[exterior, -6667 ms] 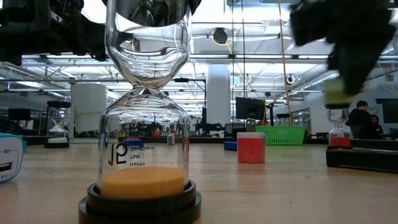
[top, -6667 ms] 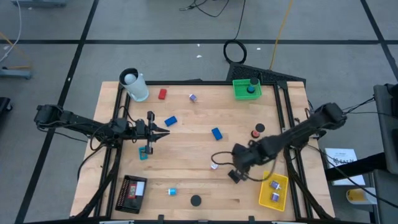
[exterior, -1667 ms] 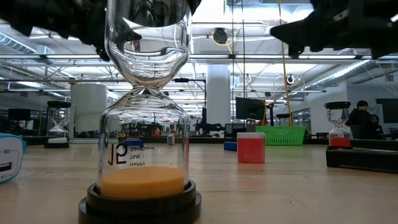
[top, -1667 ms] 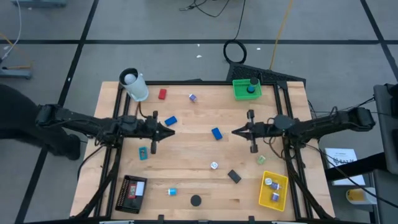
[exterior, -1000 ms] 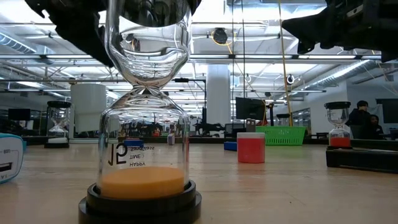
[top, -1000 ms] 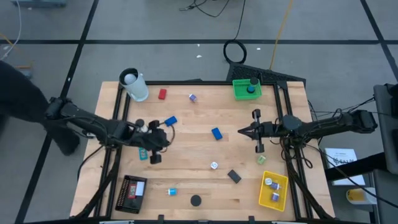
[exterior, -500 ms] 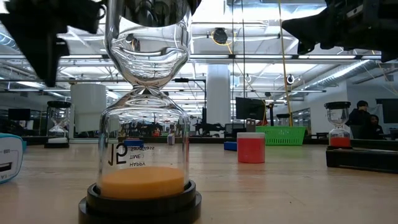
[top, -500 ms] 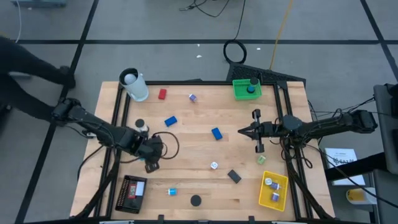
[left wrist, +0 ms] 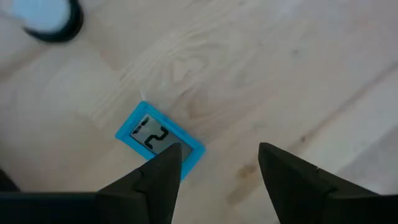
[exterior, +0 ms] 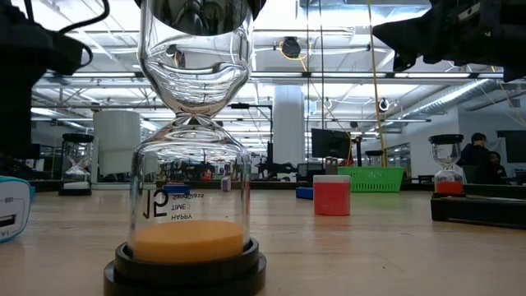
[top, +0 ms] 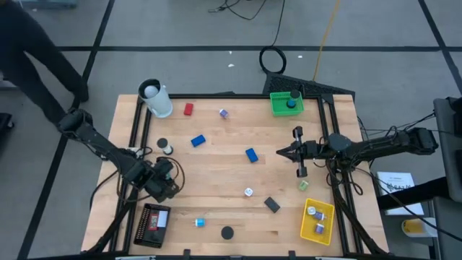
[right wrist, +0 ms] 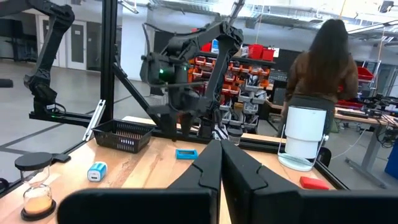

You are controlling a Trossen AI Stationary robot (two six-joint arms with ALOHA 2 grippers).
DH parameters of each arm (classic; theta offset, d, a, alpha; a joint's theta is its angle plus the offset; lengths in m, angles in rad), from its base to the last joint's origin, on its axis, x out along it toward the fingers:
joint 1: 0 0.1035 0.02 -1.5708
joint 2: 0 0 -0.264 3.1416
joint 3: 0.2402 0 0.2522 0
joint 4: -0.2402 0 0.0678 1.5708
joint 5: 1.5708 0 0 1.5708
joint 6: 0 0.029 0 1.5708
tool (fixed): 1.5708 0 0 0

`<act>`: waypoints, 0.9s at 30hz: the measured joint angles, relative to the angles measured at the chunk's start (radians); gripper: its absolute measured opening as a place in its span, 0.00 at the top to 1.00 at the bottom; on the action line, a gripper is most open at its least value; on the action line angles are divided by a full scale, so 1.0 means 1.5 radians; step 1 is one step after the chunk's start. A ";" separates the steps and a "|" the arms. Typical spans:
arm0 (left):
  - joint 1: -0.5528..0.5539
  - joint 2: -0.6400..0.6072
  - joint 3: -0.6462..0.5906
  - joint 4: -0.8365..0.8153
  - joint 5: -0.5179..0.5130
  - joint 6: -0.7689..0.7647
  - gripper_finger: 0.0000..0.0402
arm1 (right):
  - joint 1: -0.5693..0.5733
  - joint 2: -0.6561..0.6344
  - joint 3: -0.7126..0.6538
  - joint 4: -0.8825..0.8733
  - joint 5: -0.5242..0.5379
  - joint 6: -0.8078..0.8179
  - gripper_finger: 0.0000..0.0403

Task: Pick & Place Office items
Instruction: Put the light blue digital clock into the black bin

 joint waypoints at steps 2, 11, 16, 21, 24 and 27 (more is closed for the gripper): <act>0.002 0.001 -0.011 -0.001 0.002 -0.031 0.45 | 0.000 0.000 0.000 0.000 0.000 0.000 1.00; 0.002 0.005 -0.072 0.013 0.011 -0.116 0.41 | 0.000 0.000 0.000 0.000 0.000 0.000 1.00; 0.003 0.005 -0.104 0.044 0.007 -0.132 0.34 | 0.000 0.000 0.000 0.000 0.000 0.000 1.00; 0.002 0.004 -0.134 0.111 0.007 -0.128 0.27 | 0.000 0.000 0.000 0.000 0.000 0.000 1.00; 0.003 0.006 -0.151 0.125 0.010 -0.120 0.25 | 0.000 0.000 0.000 0.000 0.000 0.000 1.00; 0.003 0.005 -0.154 0.129 0.011 -0.103 0.25 | 0.000 0.000 0.000 0.000 0.000 0.000 1.00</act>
